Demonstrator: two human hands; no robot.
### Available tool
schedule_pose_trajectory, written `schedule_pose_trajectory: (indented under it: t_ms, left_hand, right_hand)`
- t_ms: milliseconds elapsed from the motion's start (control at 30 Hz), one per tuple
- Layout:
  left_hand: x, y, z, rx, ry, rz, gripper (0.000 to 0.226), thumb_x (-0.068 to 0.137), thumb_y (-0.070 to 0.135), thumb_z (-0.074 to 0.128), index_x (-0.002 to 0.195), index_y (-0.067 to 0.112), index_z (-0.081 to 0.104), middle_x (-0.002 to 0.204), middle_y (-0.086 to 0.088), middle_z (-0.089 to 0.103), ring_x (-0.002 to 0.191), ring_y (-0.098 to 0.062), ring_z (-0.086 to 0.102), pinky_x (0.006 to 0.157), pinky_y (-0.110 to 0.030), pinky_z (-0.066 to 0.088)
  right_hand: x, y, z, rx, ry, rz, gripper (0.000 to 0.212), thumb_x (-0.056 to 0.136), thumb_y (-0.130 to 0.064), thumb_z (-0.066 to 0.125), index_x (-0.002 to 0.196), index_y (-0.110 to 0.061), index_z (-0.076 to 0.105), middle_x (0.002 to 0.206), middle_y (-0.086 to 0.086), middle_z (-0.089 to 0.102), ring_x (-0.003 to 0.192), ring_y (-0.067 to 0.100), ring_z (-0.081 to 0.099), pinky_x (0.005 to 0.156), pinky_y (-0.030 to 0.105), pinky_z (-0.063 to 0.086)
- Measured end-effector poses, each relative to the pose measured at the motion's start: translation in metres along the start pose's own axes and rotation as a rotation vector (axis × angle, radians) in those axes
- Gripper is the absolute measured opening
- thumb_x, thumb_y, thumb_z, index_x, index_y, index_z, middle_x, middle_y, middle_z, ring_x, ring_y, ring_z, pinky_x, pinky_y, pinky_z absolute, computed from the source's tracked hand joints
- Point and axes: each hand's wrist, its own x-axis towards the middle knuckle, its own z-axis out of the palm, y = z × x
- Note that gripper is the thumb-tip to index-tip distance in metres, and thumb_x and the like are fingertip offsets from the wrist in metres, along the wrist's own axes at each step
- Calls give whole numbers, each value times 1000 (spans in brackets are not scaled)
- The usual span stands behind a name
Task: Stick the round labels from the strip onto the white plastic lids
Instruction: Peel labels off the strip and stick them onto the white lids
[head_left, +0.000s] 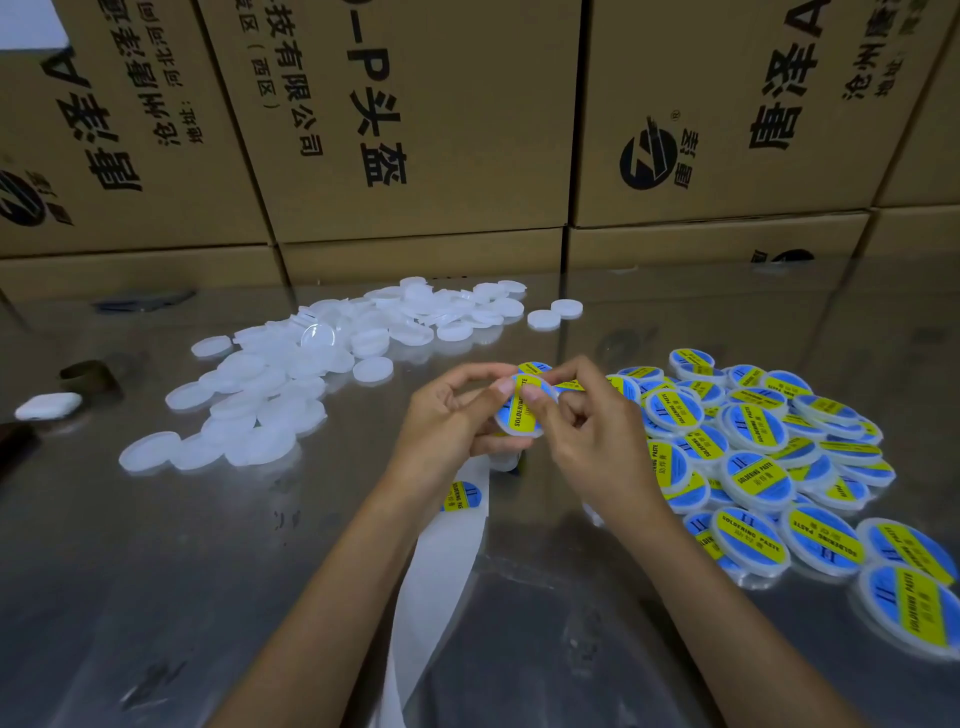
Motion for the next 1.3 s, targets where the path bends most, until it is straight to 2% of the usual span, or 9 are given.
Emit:
schedule_pose_trajectory:
  t_ms: [167,267,400,500,800,900,1000,1133,1300]
  left_hand:
    - [2,0,-5,82,-167,12,36,89,4,72,122,20,70,111,-7,75,91,-28,74,72,-29,61]
    - [1,-1,-4,104,-115,19,39,79,-1,80,113,13,69,103,-9,76,81,-26,75,66,-30,60]
    - [2,-2,-4,99,61,21,24,82,13,81,99,5,66,86,-16,76,66,-33,73,56,-36,59]
    - [3,-3,-6,82,144,41,21,87,22,77,92,4,68,83,-16,76,65,-28,73,52,-32,57]
    - [5,0,-7,122,-3,51,24,104,9,50,116,12,70,106,-10,76,91,-28,75,68,-30,61]
    - [7,1,-14,189,186,64,30,102,3,45,115,16,69,108,-3,76,94,-16,72,74,-25,57]
    - [10,2,-31,465,352,23,26,101,10,51,115,22,70,115,4,72,107,-10,63,76,-12,43]
    - [16,1,-47,715,135,-226,34,94,32,68,126,19,65,121,3,66,110,-9,58,88,-16,40]
    - [14,-5,-42,665,-52,-284,24,90,29,73,114,27,70,109,9,70,101,-5,64,81,-15,48]
  right_hand:
    - [0,2,-2,-52,1,27,15,100,-22,55,86,-19,57,43,-10,42,41,9,33,47,19,22]
    - [1,-1,1,-34,-14,60,16,101,-22,51,88,-19,59,48,-11,48,45,6,39,48,17,27]
    - [-2,-10,5,63,-112,34,18,94,-46,57,91,-30,65,59,2,52,56,16,45,55,36,38]
    - [-7,-10,11,60,-188,53,37,73,-64,68,98,-38,60,52,-5,39,51,6,36,52,32,35]
    - [3,0,-2,-17,-17,97,13,90,-24,69,102,-27,64,48,-9,35,48,8,35,51,20,29]
    - [10,11,-17,-183,143,176,17,94,-23,62,110,-25,65,52,-8,41,54,8,45,58,28,39]
    - [14,23,-36,-431,172,293,33,97,-24,51,128,-31,60,76,0,65,84,25,62,71,38,47]
    - [17,31,-47,-662,95,398,50,96,-22,49,145,-30,46,108,9,69,109,33,58,82,42,49]
    - [14,22,-35,-518,162,251,28,92,-27,57,120,-25,61,80,2,64,91,28,61,70,37,45]
